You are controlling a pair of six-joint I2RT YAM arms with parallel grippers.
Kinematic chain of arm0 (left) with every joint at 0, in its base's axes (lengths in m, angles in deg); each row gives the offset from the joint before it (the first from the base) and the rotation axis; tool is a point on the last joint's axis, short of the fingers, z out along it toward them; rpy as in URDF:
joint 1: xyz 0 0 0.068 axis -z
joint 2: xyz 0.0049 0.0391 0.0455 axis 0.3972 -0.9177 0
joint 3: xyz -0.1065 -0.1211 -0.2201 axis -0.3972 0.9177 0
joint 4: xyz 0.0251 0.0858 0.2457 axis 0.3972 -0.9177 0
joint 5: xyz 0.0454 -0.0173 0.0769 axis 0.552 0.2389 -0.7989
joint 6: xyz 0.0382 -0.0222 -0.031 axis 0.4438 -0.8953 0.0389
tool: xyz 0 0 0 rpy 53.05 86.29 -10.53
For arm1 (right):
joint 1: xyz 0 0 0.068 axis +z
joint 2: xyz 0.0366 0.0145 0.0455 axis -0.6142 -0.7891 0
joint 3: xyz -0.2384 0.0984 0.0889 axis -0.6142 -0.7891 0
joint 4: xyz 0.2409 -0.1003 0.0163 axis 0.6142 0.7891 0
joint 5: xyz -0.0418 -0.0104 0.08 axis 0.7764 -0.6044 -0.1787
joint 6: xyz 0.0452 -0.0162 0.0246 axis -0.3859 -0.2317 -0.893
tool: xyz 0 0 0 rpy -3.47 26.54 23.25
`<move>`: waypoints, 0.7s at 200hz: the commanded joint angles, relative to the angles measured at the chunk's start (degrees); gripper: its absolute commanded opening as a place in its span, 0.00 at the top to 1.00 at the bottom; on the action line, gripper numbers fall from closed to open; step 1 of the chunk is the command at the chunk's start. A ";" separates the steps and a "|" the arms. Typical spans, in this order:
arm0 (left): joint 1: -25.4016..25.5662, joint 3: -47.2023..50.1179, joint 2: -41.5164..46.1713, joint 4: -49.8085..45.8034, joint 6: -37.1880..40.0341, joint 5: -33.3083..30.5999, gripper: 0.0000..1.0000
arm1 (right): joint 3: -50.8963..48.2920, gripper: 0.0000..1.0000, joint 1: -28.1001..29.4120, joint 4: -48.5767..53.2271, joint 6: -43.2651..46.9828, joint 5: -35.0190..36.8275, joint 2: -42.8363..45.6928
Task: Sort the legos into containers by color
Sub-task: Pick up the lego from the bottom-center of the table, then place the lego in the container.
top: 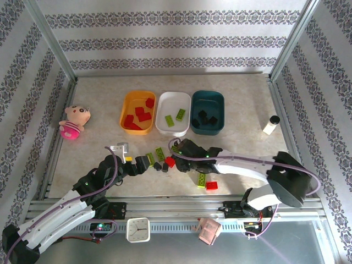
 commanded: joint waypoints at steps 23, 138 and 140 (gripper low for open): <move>0.78 -3.62 0.51 -3.81 2.57 -2.52 0.00 | 9.62 0.76 -9.37 1.38 6.31 -3.64 3.30; 0.75 -8.53 -6.53 -7.41 5.83 -3.03 0.00 | 49.23 0.62 -20.61 6.99 11.93 -1.43 -38.80; 0.75 -8.56 -7.06 -7.21 5.95 -2.96 0.00 | 49.60 0.60 -20.56 7.08 11.98 -1.62 -39.13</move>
